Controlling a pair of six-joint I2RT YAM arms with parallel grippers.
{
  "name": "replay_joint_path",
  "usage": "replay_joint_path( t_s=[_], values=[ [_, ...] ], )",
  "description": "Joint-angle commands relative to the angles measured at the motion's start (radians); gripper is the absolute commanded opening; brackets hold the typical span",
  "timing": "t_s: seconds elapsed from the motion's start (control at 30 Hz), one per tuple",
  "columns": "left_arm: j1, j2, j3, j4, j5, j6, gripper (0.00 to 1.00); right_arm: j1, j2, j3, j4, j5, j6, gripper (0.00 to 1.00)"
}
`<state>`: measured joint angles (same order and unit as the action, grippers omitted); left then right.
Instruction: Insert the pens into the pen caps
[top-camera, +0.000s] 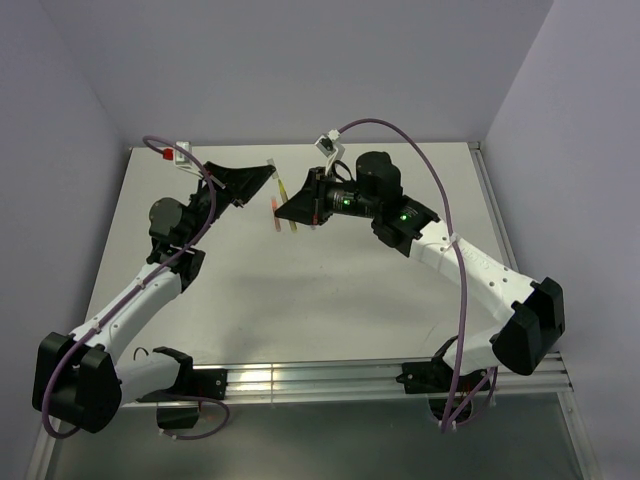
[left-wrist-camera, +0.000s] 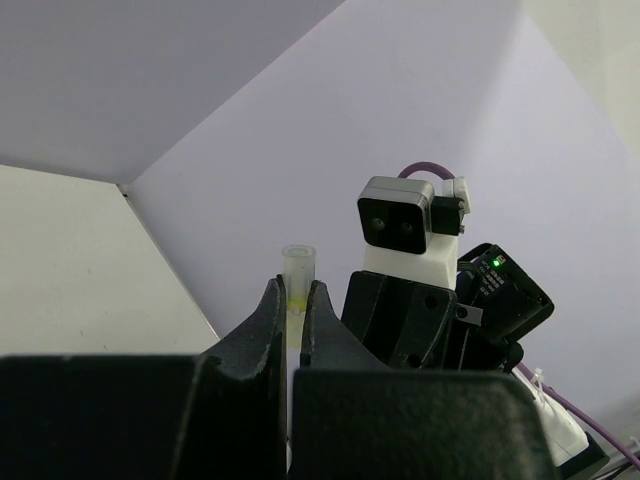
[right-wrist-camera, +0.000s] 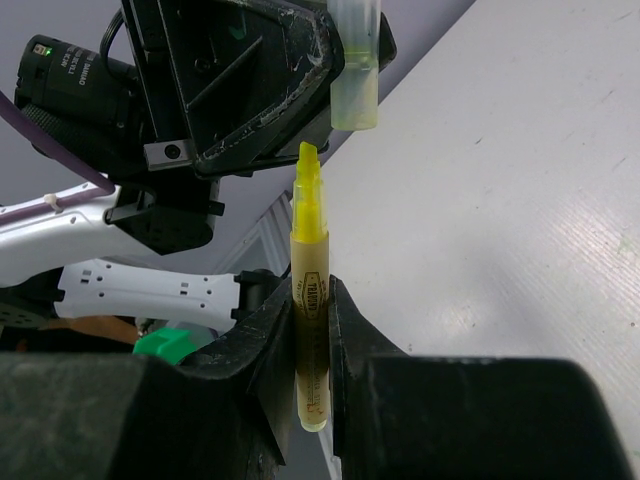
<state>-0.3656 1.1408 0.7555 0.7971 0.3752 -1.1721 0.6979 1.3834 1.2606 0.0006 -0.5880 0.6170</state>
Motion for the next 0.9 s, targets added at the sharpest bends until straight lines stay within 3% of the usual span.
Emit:
replay_joint_path(
  t_s=[0.0,0.87],
  values=[
    [-0.004,-0.003,0.016,0.050,-0.006,0.018,0.00,0.008,-0.030,0.002,0.053,-0.006,0.009,0.00],
    [-0.006,0.023,0.030,0.110,0.057,-0.015,0.00,0.009,0.012,-0.001,0.067,-0.018,0.020,0.00]
  ],
)
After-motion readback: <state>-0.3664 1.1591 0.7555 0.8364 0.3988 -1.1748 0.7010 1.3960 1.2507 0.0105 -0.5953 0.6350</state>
